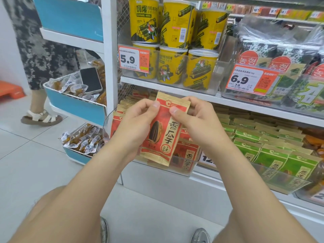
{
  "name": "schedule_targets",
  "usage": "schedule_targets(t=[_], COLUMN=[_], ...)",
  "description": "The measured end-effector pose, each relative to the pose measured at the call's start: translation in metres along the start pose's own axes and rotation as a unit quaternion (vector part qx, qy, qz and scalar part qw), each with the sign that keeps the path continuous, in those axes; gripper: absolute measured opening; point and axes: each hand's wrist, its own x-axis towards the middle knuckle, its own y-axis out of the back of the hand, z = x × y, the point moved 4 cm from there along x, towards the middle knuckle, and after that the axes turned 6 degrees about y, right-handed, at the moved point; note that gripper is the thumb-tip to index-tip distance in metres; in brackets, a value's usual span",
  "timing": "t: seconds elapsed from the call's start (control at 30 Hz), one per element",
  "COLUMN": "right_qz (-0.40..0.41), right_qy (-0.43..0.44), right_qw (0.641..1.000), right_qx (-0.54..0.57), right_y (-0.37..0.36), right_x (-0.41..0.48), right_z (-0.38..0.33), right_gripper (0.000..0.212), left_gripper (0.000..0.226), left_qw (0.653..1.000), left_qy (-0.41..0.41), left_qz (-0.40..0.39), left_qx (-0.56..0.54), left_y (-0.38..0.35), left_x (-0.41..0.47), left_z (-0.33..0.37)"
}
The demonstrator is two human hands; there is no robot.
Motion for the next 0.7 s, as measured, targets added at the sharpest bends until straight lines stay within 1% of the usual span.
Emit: schedule_targets(t=[0.1,0.27,0.33,0.37,0.43,0.47,0.53,0.6,0.67,0.7], right_qz=[0.010,0.029,0.021,0.009,-0.034,-0.060,-0.082,-0.044,0.039,0.084], right_qy=[-0.006,-0.026,-0.026,-0.025,-0.037,-0.051,-0.070,-0.054,-0.002,0.029], right_qw=[1.000,0.997,0.998,0.999,0.999,0.996,0.993,0.997,0.998,0.994], right_qx=[0.023,0.063,0.061,0.042,-0.014,-0.035,-0.045,-0.033,-0.042,-0.059], right_y=[0.002,0.003,0.003,0.003,0.003,0.001,-0.002,-0.003,0.001,0.005], right_x=[0.001,0.002,0.002,0.002,0.000,-0.002,-0.004,-0.003,0.001,0.003], right_z=[0.000,0.005,0.005,0.005,0.005,0.006,0.008,0.006,0.005,0.005], right_gripper=[0.017,0.025,0.030,0.029,0.023,0.023,0.025,0.024,0.022,0.025], left_gripper=[0.021,0.024,0.029,0.031,0.031,0.031,0.029,0.030,0.024,0.021], left_qw=[0.999,0.998,0.997,0.996,0.989,0.986,0.983,0.988,0.998,0.999], left_qy=[0.017,0.029,0.033,0.033,0.025,0.015,-0.005,-0.021,-0.042,-0.045], left_qz=[-0.017,-0.030,-0.009,0.009,0.052,0.074,0.099,0.081,0.024,-0.021], left_qx=[-0.031,-0.053,-0.063,-0.080,-0.135,-0.150,-0.152,-0.131,-0.040,0.008], left_y=[-0.002,-0.006,-0.004,-0.002,0.002,0.005,0.010,0.011,0.010,0.008], left_x=[0.001,-0.002,0.000,0.002,0.003,0.005,0.007,0.008,0.005,0.002], left_z=[-0.001,-0.001,-0.002,-0.002,-0.002,-0.002,-0.001,0.001,0.006,0.007])
